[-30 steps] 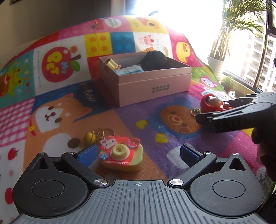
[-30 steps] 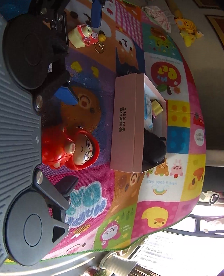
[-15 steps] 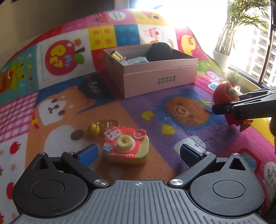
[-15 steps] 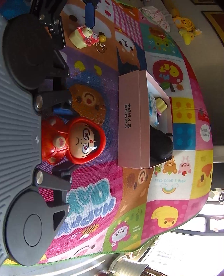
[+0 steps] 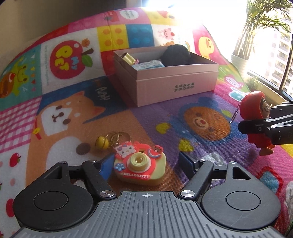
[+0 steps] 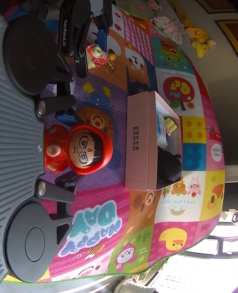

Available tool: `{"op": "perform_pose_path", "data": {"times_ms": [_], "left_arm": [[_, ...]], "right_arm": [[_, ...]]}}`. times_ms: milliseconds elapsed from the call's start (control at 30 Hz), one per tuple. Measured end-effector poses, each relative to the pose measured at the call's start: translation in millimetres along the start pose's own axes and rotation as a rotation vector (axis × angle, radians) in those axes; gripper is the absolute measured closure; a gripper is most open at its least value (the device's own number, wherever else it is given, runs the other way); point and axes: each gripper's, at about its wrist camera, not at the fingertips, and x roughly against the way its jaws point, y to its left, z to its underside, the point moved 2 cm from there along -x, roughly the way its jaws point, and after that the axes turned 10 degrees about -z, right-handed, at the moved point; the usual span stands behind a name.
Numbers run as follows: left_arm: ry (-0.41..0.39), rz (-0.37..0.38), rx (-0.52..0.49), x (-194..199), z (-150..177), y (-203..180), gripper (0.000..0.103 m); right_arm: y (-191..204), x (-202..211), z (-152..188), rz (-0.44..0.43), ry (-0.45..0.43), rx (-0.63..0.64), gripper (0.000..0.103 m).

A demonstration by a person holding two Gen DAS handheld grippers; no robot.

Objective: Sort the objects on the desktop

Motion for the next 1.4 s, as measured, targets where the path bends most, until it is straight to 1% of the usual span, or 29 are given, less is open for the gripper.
{"op": "perform_pose_path", "data": {"times_ms": [33, 167, 267, 333, 433, 567, 633, 700, 800, 900, 967, 1000, 1033, 1067, 1133, 1200, 1300, 1400], "left_arm": [[-0.003, 0.001, -0.005, 1, 0, 0, 0.04], [-0.031, 0.014, -0.005, 13, -2, 0, 0.041], [-0.097, 0.034, -0.006, 29, -18, 2, 0.042], [-0.162, 0.029, -0.025, 39, -35, 2, 0.041], [-0.264, 0.03, -0.04, 49, -68, 2, 0.041], [-0.388, 0.034, -0.054, 51, -114, -6, 0.041], [-0.427, 0.035, -0.06, 45, -136, -12, 0.041], [-0.425, 0.065, -0.046, 35, -154, -17, 0.041], [-0.404, 0.108, -0.024, 14, -170, -26, 0.041], [-0.413, 0.093, -0.041, -8, -175, -39, 0.041], [-0.386, 0.093, -0.027, -27, -176, -43, 0.04], [-0.358, 0.1, -0.02, -37, -176, -43, 0.037], [-0.33, 0.112, -0.02, -45, -174, -42, 0.03], [-0.312, 0.118, -0.023, -50, -172, -42, 0.026], [-0.297, 0.112, -0.023, -52, -160, -34, 0.014], [-0.288, 0.11, -0.005, -47, -147, -25, 0.008], [-0.277, 0.088, 0.037, -36, -122, -8, 0.007], [-0.243, 0.073, 0.103, -30, -91, 11, 0.006]], "right_arm": [[0, 2, 0, -0.002, -0.001, 0.003, 0.051], [2, 13, -5, -0.002, -0.024, 0.018, 0.052], [-2, 30, -17, -0.01, -0.071, 0.006, 0.052], [-8, 42, -31, -0.027, -0.109, -0.015, 0.052], [-12, 65, -55, -0.047, -0.196, -0.033, 0.052], [-11, 95, -82, -0.06, -0.321, -0.009, 0.052], [-9, 106, -89, -0.055, -0.37, 0.015, 0.052], [-9, 113, -93, -0.043, -0.398, 0.032, 0.052], [-13, 115, -94, -0.029, -0.405, 0.036, 0.052], [-20, 111, -93, -0.01, -0.392, 0.023, 0.052], [-25, 106, -92, 0.0, -0.375, 0.009, 0.052], [-26, 103, -91, 0.004, -0.366, 0.004, 0.052], [-28, 100, -91, 0.009, -0.358, 0.0, 0.052], [-29, 98, -90, 0.014, -0.352, -0.003, 0.052], [-32, 94, -89, 0.021, -0.344, -0.007, 0.052], [-35, 91, -89, 0.026, -0.338, -0.013, 0.052], [-38, 84, -92, 0.028, -0.321, -0.026, 0.052], [-36, 75, -100, 0.012, -0.303, -0.03, 0.052]]}}
